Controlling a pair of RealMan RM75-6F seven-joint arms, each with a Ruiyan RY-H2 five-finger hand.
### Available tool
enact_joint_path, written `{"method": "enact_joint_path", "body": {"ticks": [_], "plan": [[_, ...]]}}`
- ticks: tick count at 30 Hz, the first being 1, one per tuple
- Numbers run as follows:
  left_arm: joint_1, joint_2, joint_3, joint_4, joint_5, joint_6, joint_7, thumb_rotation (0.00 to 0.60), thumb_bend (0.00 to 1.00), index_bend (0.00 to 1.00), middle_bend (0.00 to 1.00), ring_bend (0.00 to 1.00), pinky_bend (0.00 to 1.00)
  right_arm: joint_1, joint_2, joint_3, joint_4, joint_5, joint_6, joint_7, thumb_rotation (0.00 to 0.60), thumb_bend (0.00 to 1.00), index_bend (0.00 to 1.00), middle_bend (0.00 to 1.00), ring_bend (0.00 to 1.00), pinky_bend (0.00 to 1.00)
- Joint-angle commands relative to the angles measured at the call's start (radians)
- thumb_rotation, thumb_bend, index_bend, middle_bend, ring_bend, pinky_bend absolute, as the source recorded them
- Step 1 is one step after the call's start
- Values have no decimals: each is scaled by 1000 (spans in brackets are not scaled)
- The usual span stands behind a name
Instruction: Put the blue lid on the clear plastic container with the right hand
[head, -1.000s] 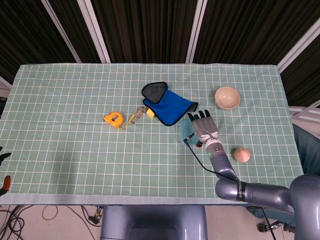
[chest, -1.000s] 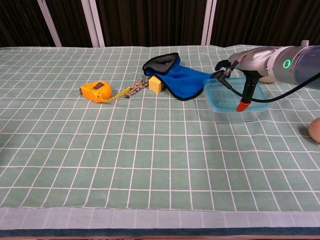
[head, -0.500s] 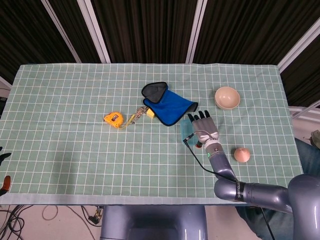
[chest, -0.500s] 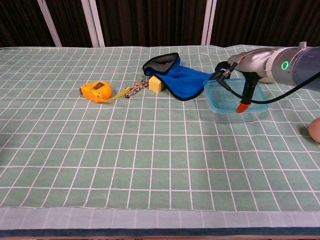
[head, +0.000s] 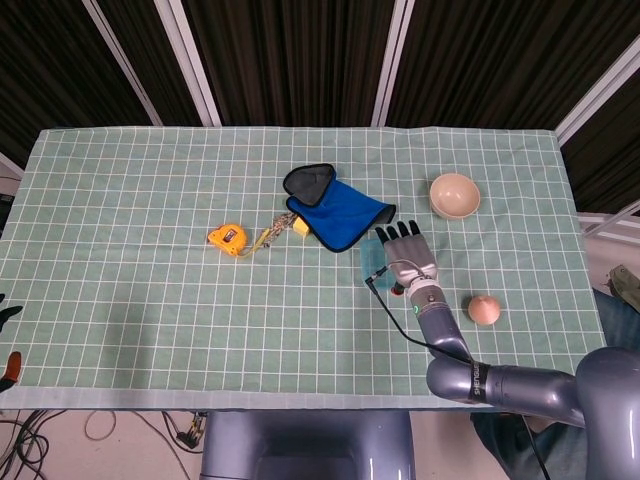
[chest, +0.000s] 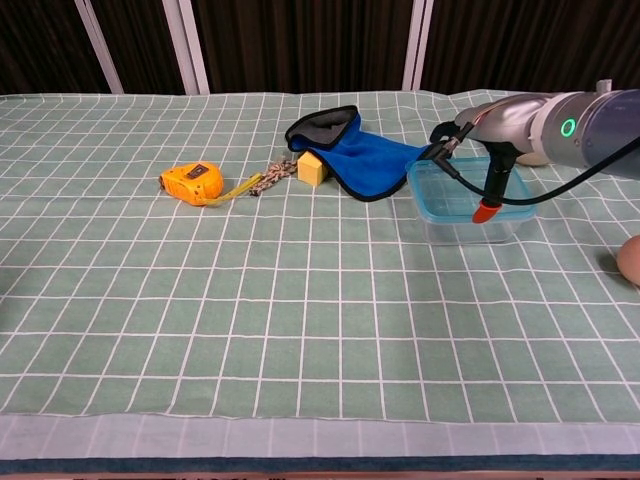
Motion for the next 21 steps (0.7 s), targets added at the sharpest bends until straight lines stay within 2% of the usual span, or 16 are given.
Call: {"method": "enact_joint_path", "body": {"ticks": [1, 10, 15, 17, 21], "plan": [[0, 0, 0, 0, -1, 0, 0, 600, 519, 147, 0, 0, 0, 5, 4, 2, -7, 11, 2, -9, 600, 137, 68, 118, 0, 0], [0, -1, -1, 0, -3, 0, 7, 600, 519, 146, 0, 0, 0, 14, 25, 3, -31, 44, 13, -30, 600, 137, 60, 88, 0, 0], [1, -2, -1, 0, -4, 0, 9, 600, 519, 146, 0, 0, 0, 10, 61, 23, -78, 36, 38, -15, 600, 137, 60, 88, 0, 0], [1, -3, -1, 0, -4, 0, 9, 600, 519, 146, 0, 0, 0, 3, 81, 40, -100, 19, 59, 7, 600, 137, 62, 115, 0, 0], [0, -1, -1, -1, -5, -3, 5, 600, 519, 146, 0, 0, 0, -27, 102, 66, -121, -54, 111, 74, 600, 136, 133, 254, 26, 0]]}}
